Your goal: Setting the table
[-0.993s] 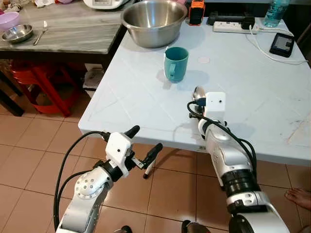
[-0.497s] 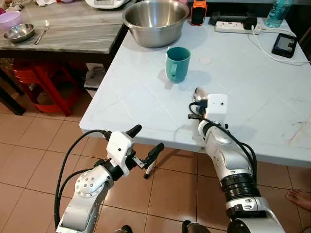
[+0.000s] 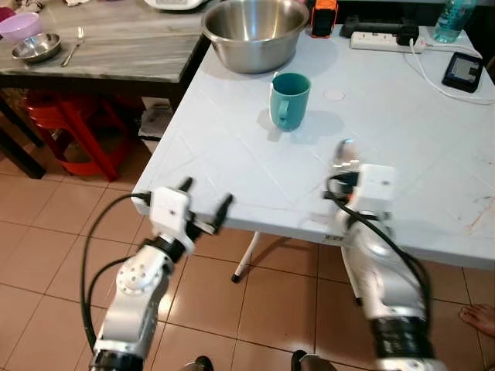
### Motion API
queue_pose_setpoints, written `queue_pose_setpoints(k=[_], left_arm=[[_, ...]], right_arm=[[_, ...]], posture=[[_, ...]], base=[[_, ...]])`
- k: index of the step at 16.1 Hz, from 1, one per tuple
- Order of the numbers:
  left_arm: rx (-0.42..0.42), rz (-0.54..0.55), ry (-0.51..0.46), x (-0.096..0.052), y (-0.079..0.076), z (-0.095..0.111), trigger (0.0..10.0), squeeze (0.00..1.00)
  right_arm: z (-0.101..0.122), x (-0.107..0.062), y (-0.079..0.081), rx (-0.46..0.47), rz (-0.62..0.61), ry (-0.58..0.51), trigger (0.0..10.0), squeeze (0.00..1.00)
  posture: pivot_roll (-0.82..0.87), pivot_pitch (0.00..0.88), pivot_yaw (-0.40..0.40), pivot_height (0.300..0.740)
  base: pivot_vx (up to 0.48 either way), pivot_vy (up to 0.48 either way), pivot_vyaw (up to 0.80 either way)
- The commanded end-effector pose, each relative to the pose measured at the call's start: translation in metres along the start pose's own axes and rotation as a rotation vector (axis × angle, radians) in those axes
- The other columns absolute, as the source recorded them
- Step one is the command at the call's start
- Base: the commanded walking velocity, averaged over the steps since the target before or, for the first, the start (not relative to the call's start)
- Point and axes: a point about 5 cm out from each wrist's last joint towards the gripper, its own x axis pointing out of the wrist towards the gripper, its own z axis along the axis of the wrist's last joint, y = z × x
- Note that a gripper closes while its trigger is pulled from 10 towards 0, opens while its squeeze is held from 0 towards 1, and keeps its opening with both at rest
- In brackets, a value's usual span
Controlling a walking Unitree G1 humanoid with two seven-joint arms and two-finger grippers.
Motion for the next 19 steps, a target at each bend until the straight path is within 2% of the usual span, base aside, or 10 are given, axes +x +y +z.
queue_pose_setpoints(k=[1,3,7,12,19], left_arm=[[-0.003,0.070,0.011,0.000,0.009,-0.003,10.0,0.00],[-0.023,0.129,0.012,0.003,0.015,-0.004,10.0,0.00],[-0.026,0.107,-0.004,0.008,0.012,-0.001,10.0,0.00],[-0.024,0.093,-0.002,0.009,0.008,-0.003,10.0,0.00],[-0.009,0.078,-0.016,0.013,0.007,-0.001,10.0,0.00]], right_arm=[[0.008,-0.007,0.001,-0.008,0.009,-0.060,10.0,0.00],[0.011,-0.014,-0.004,-0.041,0.000,-0.105,10.0,0.00],[0.014,-0.017,-0.010,-0.044,-0.032,-0.124,10.0,0.00],[0.016,-0.016,-0.010,-0.053,-0.034,-0.137,10.0,0.00],[0.017,-0.018,-0.004,-0.055,-0.016,-0.160,10.0,0.00]], posture=[[-0.13,0.167,0.093,0.740],[-0.14,0.160,0.092,0.740],[-0.14,0.144,0.097,0.740],[-0.14,0.140,0.097,0.740],[-0.13,0.135,0.101,0.740]], base=[[0.000,0.000,0.00],[0.000,0.000,0.00],[0.000,0.000,-0.12],[0.000,0.296,-0.69],[0.000,0.439,0.00]])
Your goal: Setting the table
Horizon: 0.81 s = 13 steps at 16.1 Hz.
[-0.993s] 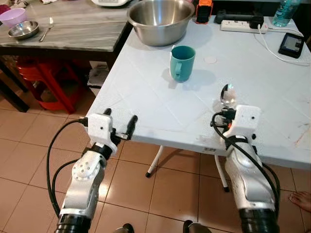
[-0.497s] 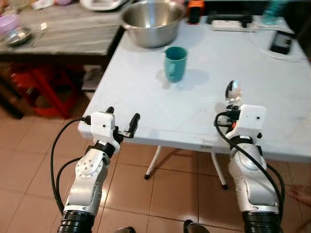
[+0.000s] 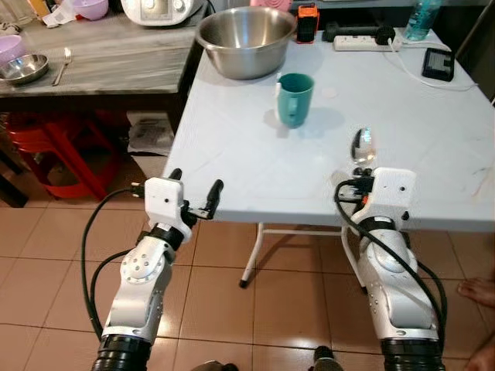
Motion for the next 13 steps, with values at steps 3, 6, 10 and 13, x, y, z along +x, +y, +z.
queue_pose_setpoints(k=[3,6,10,13], left_arm=[[0.018,-0.004,-0.006,0.0031,0.0028,0.0016,10.0,0.00],[0.015,-0.008,-0.010,0.0036,0.0002,0.0006,10.0,0.00],[0.010,-0.017,-0.010,0.0029,-0.0053,-0.0019,10.0,0.00],[0.012,-0.015,-0.013,0.0035,-0.0057,-0.0019,10.0,0.00]], right_arm=[[0.0080,0.0001,0.0051,0.000,0.017,-0.042,10.0,0.00],[0.0092,0.0008,0.0058,-0.002,0.018,-0.050,10.0,0.00],[0.0093,0.0008,0.0080,-0.004,0.026,-0.055,10.0,0.00],[0.0092,0.0014,0.0093,-0.006,0.031,-0.058,10.0,0.00]], posture=[[-0.13,0.134,0.099,0.740],[-0.14,0.128,0.101,0.740],[-0.13,0.127,0.101,0.740],[-0.13,0.125,0.100,0.740]], base=[[0.000,0.472,0.00],[0.000,0.469,0.00],[0.000,0.469,0.00],[0.000,0.471,0.00]])
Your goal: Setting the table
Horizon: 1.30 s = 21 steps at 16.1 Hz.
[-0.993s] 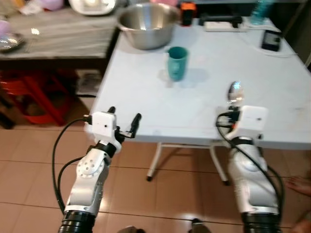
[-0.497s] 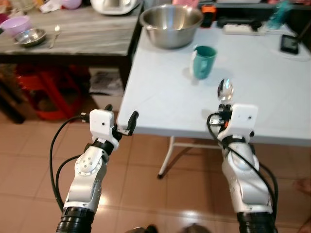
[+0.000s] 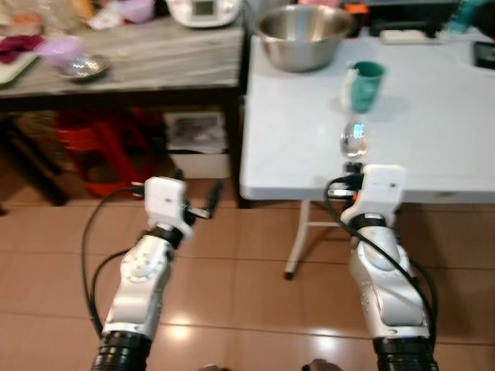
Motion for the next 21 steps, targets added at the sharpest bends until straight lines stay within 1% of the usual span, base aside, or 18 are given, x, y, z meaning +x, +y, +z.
queue_pose_setpoints(k=[1,5,14,17,18,20,21], left_arm=[[0.001,-0.024,0.000,0.0017,-0.0075,-0.0003,10.0,0.00],[0.006,-0.022,-0.002,0.0015,-0.0070,-0.0008,10.0,0.00],[0.008,-0.027,0.013,0.0013,-0.0110,-0.0041,10.0,0.00],[0.007,-0.025,0.014,0.0034,-0.0121,-0.0049,10.0,0.00],[-0.001,-0.008,0.011,0.0037,-0.0106,-0.0045,10.0,0.00],[-0.003,-0.001,0.002,0.0037,-0.0100,-0.0033,10.0,0.00],[-0.033,-0.048,-0.001,0.0028,-0.0140,-0.0027,10.0,0.00]], right_arm=[[0.0020,0.0004,-0.0084,-0.010,-0.022,-0.012,10.0,0.00],[0.0008,0.0004,-0.0076,-0.011,-0.019,-0.010,10.0,0.00],[-0.0014,-0.0006,-0.0098,-0.020,-0.024,-0.005,10.0,0.00],[-0.0018,0.0022,-0.0097,-0.019,-0.022,-0.006,10.0,0.00],[-0.0008,0.0040,-0.0101,-0.018,-0.022,-0.009,10.0,0.00],[-0.0009,0.0047,-0.0108,-0.015,-0.023,-0.010,10.0,0.00],[-0.0010,0.0039,-0.0100,-0.014,-0.021,-0.010,10.0,0.00]], posture=[[-0.13,0.125,0.100,0.740],[-0.13,0.122,0.100,0.740],[-0.13,0.127,0.103,0.740],[-0.13,0.112,0.098,0.740],[-0.12,0.108,0.096,0.740],[-0.12,0.104,0.094,0.740],[-0.12,0.102,0.094,0.740]], base=[[0.000,0.469,0.00],[0.000,0.469,0.00],[0.000,0.469,0.00],[0.000,0.469,0.42],[0.000,0.386,0.41],[0.000,0.000,0.20],[0.000,0.000,0.00]])
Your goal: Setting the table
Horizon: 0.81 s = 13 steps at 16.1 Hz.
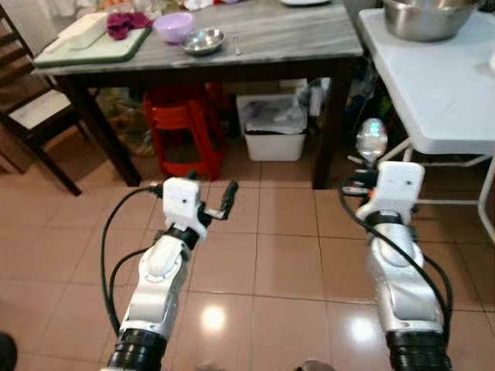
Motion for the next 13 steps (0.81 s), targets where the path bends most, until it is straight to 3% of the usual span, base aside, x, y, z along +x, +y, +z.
queue_pose_setpoints(k=[1,5,13], left_arm=[[0.011,0.013,0.005,-0.0048,0.0083,0.0004,10.0,0.00],[0.002,-0.016,-0.013,-0.0053,0.0034,0.0015,10.0,0.00],[-0.007,-0.030,-0.015,-0.0057,0.0038,0.0025,10.0,0.00]], right_arm=[[0.0052,-0.0006,0.0122,0.017,0.043,-0.023,10.0,0.00],[0.0059,0.0001,0.0107,0.010,0.040,-0.029,10.0,0.00],[0.0050,0.0007,0.0117,0.010,0.037,-0.031,10.0,0.00]], posture=[[-0.13,0.102,0.093,0.740],[-0.13,0.098,0.093,0.740],[-0.13,0.098,0.101,0.740]], base=[[0.000,0.000,0.00],[0.083,0.000,0.00],[0.480,0.000,0.00]])
